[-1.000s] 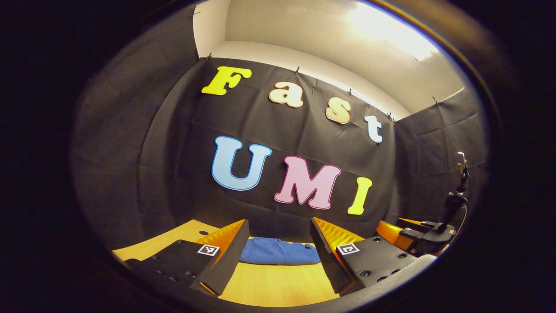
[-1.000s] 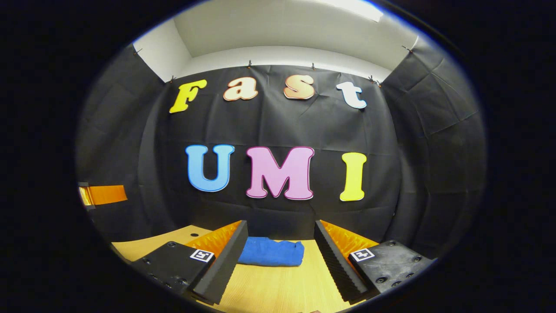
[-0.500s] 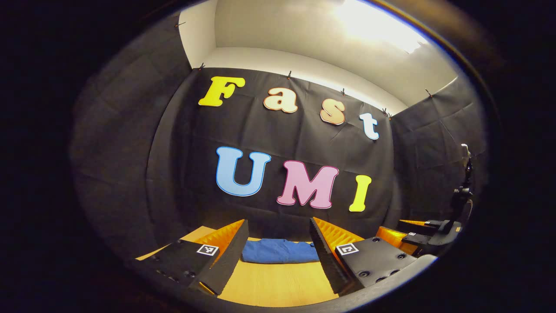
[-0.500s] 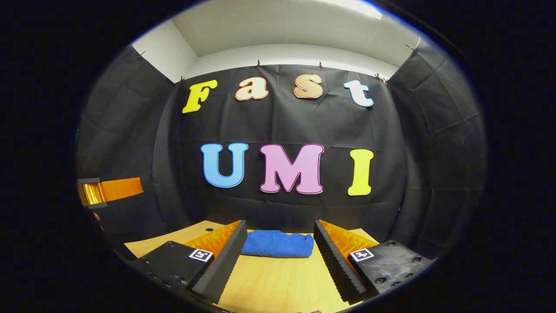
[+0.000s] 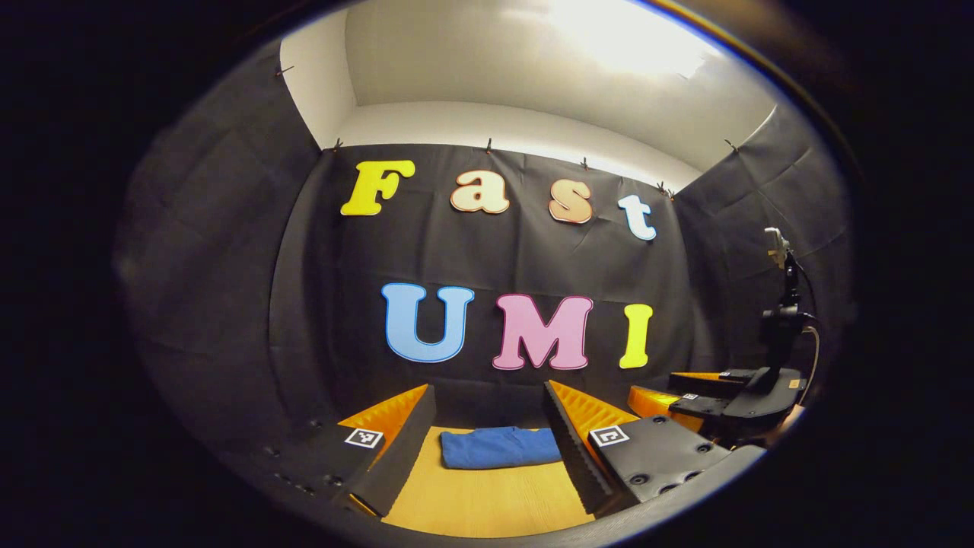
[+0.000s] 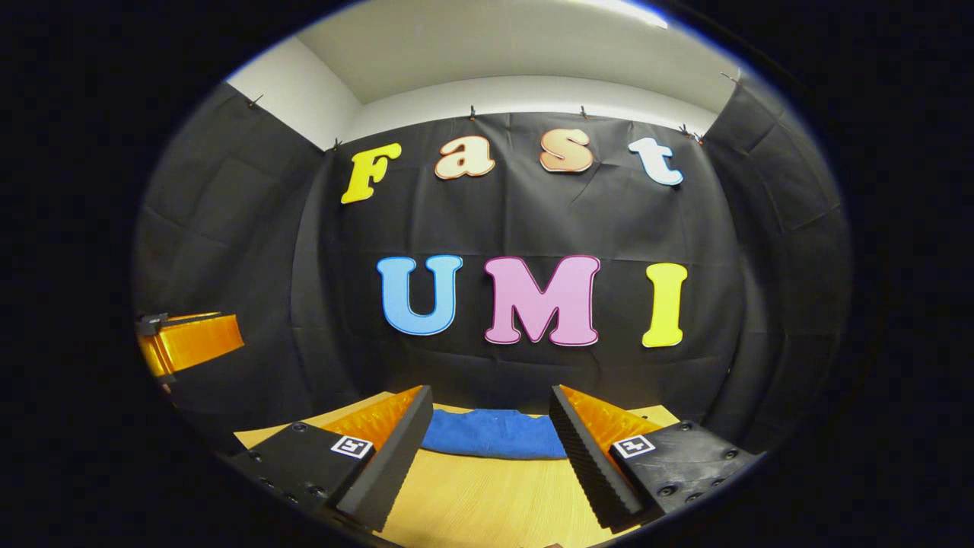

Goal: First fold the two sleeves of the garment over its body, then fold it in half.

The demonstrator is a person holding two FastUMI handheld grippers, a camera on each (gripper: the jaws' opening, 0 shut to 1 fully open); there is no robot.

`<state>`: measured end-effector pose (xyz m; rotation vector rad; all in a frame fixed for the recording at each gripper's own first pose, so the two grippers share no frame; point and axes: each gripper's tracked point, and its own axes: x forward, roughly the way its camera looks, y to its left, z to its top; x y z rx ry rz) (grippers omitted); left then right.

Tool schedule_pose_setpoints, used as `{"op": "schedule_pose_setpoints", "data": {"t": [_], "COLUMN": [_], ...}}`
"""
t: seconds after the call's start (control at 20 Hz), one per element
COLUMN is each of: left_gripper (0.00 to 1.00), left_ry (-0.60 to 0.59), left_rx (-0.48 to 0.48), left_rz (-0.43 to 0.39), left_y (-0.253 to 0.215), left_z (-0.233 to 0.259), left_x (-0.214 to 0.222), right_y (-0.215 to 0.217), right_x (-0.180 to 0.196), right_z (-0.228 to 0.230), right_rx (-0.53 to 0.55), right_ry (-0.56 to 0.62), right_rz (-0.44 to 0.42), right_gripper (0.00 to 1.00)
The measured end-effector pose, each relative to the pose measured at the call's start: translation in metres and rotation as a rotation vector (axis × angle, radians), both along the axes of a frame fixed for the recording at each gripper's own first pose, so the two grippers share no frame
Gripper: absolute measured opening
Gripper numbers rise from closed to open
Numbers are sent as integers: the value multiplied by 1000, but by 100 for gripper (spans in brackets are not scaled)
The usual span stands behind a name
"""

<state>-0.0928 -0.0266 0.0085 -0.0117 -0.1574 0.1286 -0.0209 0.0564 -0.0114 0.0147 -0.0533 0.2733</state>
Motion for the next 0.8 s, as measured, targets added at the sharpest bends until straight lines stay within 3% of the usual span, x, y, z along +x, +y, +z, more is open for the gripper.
{"op": "schedule_pose_setpoints", "data": {"t": [0.3, 0.8], "left_gripper": [81, 81], "left_ry": [9, 0], "left_rx": [-11, 62], "left_rz": [47, 70], "left_y": [11, 13], "left_z": [-1, 8], "left_x": [-7, -20], "right_y": [17, 35], "right_x": [11, 4], "right_z": [0, -6], "right_rx": [9, 0], "right_ry": [19, 40], "right_rz": [42, 95], "right_gripper": [98, 98]}}
